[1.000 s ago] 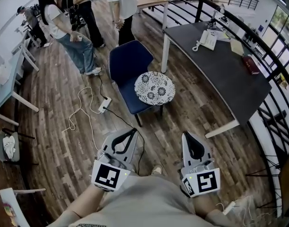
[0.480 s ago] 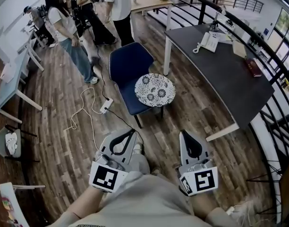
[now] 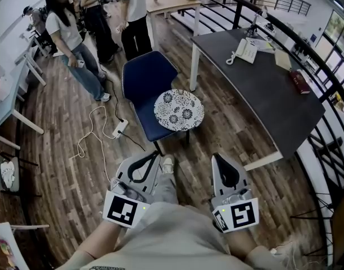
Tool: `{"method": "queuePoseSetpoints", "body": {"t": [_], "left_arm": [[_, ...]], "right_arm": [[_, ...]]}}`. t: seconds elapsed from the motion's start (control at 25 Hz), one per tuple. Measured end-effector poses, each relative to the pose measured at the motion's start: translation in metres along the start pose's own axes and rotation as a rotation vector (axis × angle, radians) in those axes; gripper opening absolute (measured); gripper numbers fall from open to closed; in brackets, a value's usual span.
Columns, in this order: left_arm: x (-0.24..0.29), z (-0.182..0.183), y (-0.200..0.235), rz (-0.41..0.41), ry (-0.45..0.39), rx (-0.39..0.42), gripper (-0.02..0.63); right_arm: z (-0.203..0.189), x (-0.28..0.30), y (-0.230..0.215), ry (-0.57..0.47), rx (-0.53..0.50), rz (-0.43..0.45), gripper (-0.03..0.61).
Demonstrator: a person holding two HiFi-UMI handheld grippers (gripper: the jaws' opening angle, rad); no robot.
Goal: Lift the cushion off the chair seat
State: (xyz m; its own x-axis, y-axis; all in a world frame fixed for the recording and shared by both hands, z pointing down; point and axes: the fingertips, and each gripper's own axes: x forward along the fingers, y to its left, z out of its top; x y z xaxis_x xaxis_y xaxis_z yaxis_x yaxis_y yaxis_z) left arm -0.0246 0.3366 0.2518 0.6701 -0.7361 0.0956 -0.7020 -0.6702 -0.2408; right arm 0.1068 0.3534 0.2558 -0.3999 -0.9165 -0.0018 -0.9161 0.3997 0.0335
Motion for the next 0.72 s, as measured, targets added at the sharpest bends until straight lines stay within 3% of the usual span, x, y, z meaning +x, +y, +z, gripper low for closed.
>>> {"method": "queuePoseSetpoints", "body": {"t": [0.28, 0.72], "left_arm": [[0.045, -0.012, 0.034, -0.007, -0.008, -0.053, 0.005], [0.127, -0.028, 0.103, -0.026, 0.016, -0.059, 0.003]], "right_arm": [[-0.004, 0.046, -0.022, -0.012, -0.01, 0.005, 0.002], [-0.007, 0.145, -0.06, 0.018, 0.001, 0.008, 0.002]]}}
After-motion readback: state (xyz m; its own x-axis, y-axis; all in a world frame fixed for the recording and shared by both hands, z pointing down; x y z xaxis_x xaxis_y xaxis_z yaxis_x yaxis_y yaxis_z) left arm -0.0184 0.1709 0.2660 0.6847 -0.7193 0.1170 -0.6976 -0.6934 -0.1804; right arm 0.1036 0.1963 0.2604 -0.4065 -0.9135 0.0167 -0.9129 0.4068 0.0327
